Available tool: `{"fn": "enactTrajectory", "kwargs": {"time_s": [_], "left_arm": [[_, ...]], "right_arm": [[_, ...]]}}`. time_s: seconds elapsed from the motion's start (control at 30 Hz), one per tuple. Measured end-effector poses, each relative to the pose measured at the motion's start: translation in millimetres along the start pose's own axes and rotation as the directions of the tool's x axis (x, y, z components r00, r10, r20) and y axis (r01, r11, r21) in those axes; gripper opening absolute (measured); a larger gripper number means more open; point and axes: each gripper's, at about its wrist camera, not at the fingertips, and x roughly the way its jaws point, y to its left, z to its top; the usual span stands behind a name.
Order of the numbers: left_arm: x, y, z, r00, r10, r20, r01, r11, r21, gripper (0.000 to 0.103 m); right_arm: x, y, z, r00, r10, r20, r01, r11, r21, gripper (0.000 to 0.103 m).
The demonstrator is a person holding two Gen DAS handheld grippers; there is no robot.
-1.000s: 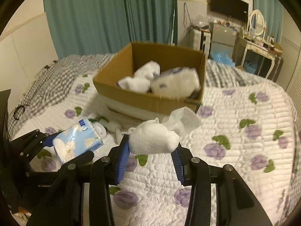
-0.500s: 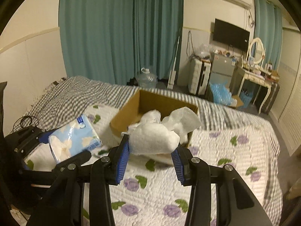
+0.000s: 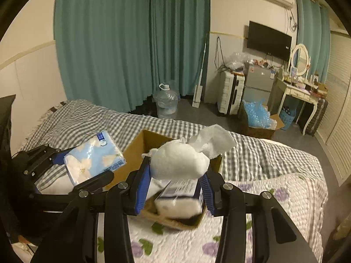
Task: Organize soft objects
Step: 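Drop the blue tissue packet and white sock into the box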
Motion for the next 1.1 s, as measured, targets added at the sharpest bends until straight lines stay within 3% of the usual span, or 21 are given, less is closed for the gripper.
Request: {"fn": "enactTrajectory", "kwargs": {"time_s": [0.3, 0.5, 0.57, 0.6, 0.67, 0.73, 1.03, 1.1], "left_arm": [[93, 12, 6, 0.998, 0.013, -0.061, -0.012, 1.000, 0.018, 0.058], [119, 12, 0, 0.998, -0.004, -0.062, 0.007, 0.999, 0.053, 0.060], [124, 12, -2, 0.998, -0.004, -0.061, 0.007, 0.999, 0.054, 0.060], [126, 12, -1, 0.998, -0.002, -0.058, 0.005, 0.999, 0.051, 0.060], [129, 13, 0, 0.998, 0.005, -0.055, -0.002, 0.999, 0.046, 0.060], [129, 14, 1, 0.999, 0.005, -0.050, -0.003, 0.999, 0.040, 0.061], [89, 11, 16, 0.999, 0.048, 0.017, -0.049, 0.999, 0.022, 0.062], [69, 13, 23, 0.998, 0.050, 0.040, -0.050, 0.999, 0.010, 0.071]], "right_arm": [[104, -36, 6, 0.995, 0.039, -0.090, -0.033, 0.997, 0.072, 0.043], [148, -49, 4, 0.992, 0.054, -0.114, -0.045, 0.996, 0.079, 0.043], [155, -50, 4, 0.992, 0.047, -0.121, -0.039, 0.997, 0.066, 0.051], [156, -50, 4, 0.992, 0.036, -0.118, -0.029, 0.998, 0.060, 0.056], [154, -54, 4, 0.996, 0.007, -0.083, -0.001, 0.998, 0.065, 0.082], [149, -58, 5, 0.998, -0.019, -0.056, 0.023, 0.996, 0.081, 0.089], [96, -66, 16, 0.996, -0.091, 0.023, 0.087, 0.989, 0.121, 0.095], [75, -63, 18, 0.993, -0.112, 0.046, 0.106, 0.986, 0.129, 0.096]]}}
